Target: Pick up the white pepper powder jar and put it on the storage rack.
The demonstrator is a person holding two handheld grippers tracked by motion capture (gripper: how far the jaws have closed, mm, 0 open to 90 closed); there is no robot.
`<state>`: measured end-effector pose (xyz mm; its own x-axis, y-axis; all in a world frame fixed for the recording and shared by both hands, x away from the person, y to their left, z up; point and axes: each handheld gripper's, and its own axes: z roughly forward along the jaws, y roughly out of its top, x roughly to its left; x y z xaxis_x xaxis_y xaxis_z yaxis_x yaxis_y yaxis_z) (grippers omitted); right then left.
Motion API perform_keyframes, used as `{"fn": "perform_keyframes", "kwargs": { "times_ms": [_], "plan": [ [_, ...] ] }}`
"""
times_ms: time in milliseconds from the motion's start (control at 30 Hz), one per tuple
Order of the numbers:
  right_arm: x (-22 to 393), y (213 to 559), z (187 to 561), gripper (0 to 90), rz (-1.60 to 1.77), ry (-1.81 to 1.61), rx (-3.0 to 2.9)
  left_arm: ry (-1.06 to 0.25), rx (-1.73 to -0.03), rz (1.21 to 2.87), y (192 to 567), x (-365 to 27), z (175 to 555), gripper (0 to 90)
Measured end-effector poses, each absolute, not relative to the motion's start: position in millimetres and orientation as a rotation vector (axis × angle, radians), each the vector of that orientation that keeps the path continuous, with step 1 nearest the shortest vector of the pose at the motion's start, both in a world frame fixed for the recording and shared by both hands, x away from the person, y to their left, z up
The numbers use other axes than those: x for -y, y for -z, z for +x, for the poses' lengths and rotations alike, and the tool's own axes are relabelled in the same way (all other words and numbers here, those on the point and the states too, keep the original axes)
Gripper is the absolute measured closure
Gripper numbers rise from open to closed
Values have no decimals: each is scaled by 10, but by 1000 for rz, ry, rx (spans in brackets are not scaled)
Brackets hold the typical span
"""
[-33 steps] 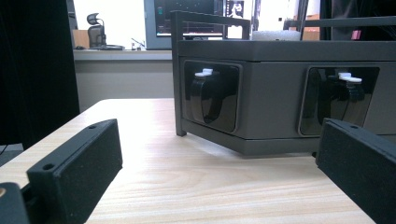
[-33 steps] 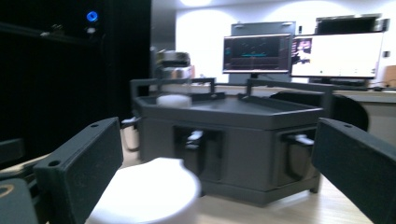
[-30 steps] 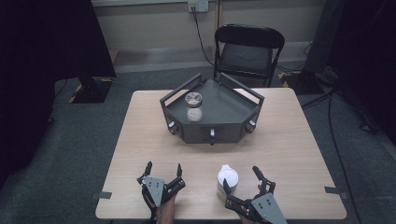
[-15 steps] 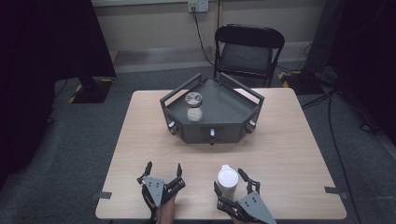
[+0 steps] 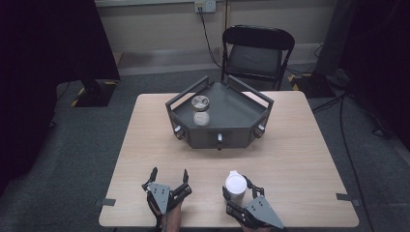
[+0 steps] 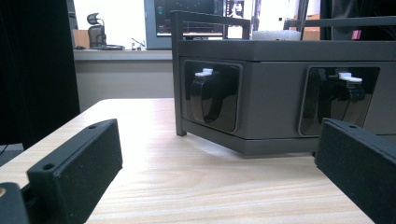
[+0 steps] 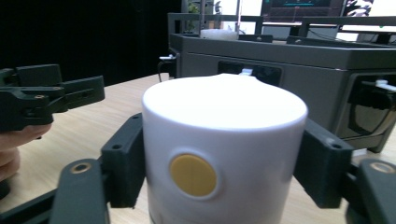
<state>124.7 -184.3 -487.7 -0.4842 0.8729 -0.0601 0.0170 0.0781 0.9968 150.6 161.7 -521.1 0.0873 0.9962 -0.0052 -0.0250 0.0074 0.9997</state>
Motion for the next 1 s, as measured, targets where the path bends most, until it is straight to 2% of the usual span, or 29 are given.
{"fn": "perform_keyframes", "kwargs": {
  "times_ms": [1000],
  "plan": [
    [1910, 4707, 1329, 303, 920, -1515, -1675, -1152, -1129, 1226, 5212, -1617, 1506, 2]
  ]
}}
